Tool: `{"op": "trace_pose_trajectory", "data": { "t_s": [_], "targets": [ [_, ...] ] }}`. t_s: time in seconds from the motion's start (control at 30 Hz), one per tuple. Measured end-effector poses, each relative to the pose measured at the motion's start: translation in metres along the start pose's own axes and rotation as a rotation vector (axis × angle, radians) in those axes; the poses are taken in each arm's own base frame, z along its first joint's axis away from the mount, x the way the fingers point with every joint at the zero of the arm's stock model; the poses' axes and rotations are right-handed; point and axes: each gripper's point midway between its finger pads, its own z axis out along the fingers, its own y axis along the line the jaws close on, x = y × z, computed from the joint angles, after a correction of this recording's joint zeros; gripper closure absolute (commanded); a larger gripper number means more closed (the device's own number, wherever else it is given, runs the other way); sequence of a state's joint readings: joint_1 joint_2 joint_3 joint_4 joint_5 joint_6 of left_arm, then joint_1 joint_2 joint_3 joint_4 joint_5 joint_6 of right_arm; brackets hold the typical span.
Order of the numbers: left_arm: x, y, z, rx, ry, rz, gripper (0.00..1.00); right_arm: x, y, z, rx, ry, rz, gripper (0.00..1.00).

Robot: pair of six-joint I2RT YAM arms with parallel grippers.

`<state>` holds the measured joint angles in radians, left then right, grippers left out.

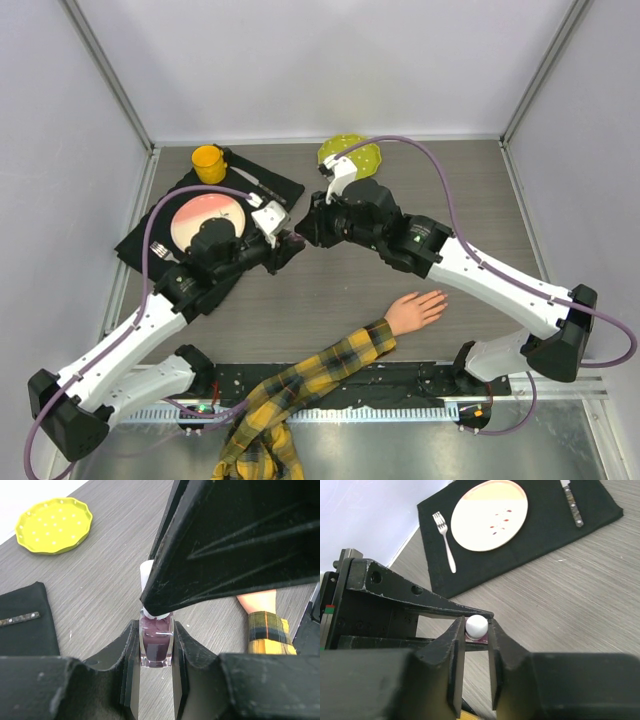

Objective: Paint the nails

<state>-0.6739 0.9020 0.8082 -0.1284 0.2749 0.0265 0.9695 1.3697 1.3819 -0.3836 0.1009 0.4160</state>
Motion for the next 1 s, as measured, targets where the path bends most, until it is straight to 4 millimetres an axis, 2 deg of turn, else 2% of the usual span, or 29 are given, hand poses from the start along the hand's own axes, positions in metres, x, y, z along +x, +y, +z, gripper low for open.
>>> {"op": "trace_pose_trajectory", "data": {
  "t_s": [0.03, 0.1, 0.23, 0.3, 0.43, 0.57, 0.7, 0.73, 0.8, 0.83, 0.93, 1.0],
  "targets": [
    [0.0, -0.001, -0.001, 0.002, -0.005, 0.0, 1.0, 0.0, 0.002, -0.001, -0.011, 0.002, 0.003, 0.93],
    [-0.002, -0.002, -0.003, 0.008, -0.013, -0.003, 1.0, 0.001, 0.004, -0.002, -0.026, 0.006, -0.001, 0.99],
    [-0.004, -0.012, -0.005, 0.061, -0.024, -0.016, 1.0, 0.002, 0.007, -0.009, -0.074, 0.014, -0.023, 0.99],
    [-0.005, -0.024, -0.007, 0.135, -0.026, -0.026, 1.0, 0.005, 0.008, -0.018, -0.138, 0.031, -0.058, 0.99],
    [-0.007, -0.063, -0.018, 0.357, -0.023, -0.076, 1.0, 0.023, 0.025, -0.049, -0.384, 0.089, -0.143, 0.99],
    [-0.012, -0.105, -0.04, 0.627, 0.021, -0.145, 1.0, 0.037, 0.047, -0.084, -0.621, 0.115, -0.25, 0.99],
    [-0.015, -0.112, -0.048, 0.67, 0.028, -0.129, 1.0, 0.037, 0.056, -0.093, -0.713, 0.102, -0.313, 0.97],
    [-0.015, -0.111, -0.048, 0.659, 0.028, -0.125, 1.0, 0.037, 0.056, -0.093, -0.716, 0.099, -0.321, 0.88],
    [-0.016, -0.108, -0.046, 0.63, 0.022, -0.111, 1.0, 0.036, 0.055, -0.092, -0.711, 0.089, -0.332, 0.62],
    [-0.016, -0.106, -0.045, 0.612, 0.018, -0.104, 1.0, 0.034, 0.054, -0.09, -0.699, 0.082, -0.333, 0.53],
    [-0.022, -0.092, -0.036, 0.52, -0.014, -0.063, 1.0, 0.033, 0.048, -0.082, -0.641, 0.079, -0.316, 0.38],
    [-0.024, -0.075, -0.027, 0.416, -0.031, -0.035, 1.0, 0.032, 0.036, -0.07, -0.55, 0.079, -0.294, 0.33]
  ]
}}
